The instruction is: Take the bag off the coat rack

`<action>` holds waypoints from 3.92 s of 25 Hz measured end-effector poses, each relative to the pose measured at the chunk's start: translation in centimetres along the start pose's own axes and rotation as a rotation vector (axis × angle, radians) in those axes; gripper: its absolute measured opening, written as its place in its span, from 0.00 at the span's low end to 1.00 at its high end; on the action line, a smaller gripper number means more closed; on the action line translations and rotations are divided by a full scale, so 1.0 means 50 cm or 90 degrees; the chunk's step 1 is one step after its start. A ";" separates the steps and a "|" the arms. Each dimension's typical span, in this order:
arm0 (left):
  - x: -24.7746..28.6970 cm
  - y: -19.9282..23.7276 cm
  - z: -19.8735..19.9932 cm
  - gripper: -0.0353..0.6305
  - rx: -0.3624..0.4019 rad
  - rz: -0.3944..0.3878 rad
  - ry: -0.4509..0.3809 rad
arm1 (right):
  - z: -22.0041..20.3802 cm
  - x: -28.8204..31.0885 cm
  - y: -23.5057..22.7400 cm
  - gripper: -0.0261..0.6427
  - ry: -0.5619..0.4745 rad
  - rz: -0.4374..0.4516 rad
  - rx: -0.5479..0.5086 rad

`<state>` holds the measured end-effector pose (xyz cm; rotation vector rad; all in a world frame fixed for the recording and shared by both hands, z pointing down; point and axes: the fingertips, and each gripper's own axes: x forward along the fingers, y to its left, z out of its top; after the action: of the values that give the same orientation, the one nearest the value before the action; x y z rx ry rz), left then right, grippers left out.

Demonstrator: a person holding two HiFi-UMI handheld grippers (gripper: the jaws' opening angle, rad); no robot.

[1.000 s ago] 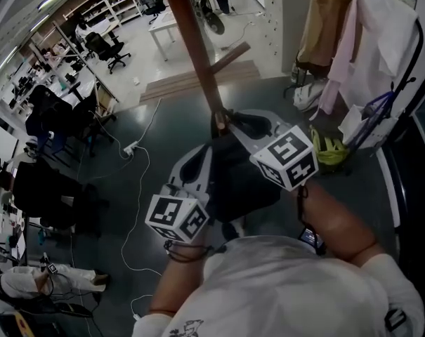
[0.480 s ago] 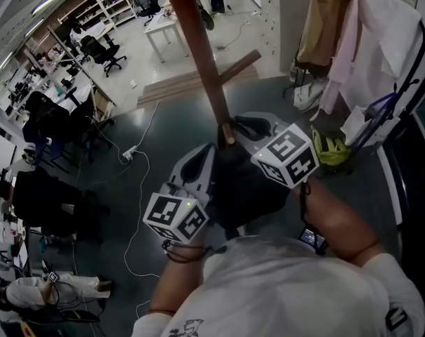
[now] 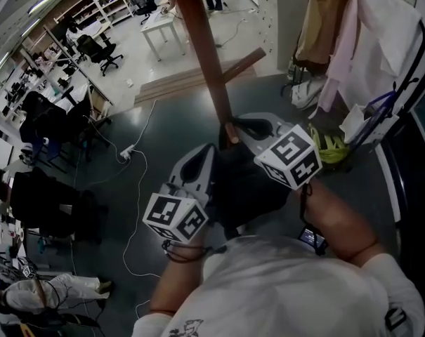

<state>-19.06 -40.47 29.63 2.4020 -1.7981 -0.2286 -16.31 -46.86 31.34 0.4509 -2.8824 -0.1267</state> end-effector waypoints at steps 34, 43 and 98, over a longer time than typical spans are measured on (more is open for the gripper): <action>-0.271 -0.139 -0.036 0.05 -0.012 0.068 -0.044 | -0.051 -0.215 0.242 0.07 -0.096 0.046 0.102; -0.383 -0.177 -0.090 0.05 0.017 0.075 -0.051 | -0.118 -0.259 0.365 0.07 -0.128 0.019 0.146; -0.661 -0.141 -0.352 0.05 0.014 -0.044 0.052 | -0.312 -0.293 0.735 0.07 -0.069 -0.221 0.157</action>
<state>-18.11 -6.52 46.87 2.4541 -1.6934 -0.1158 -9.82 -8.23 47.86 1.0172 -2.9074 0.1571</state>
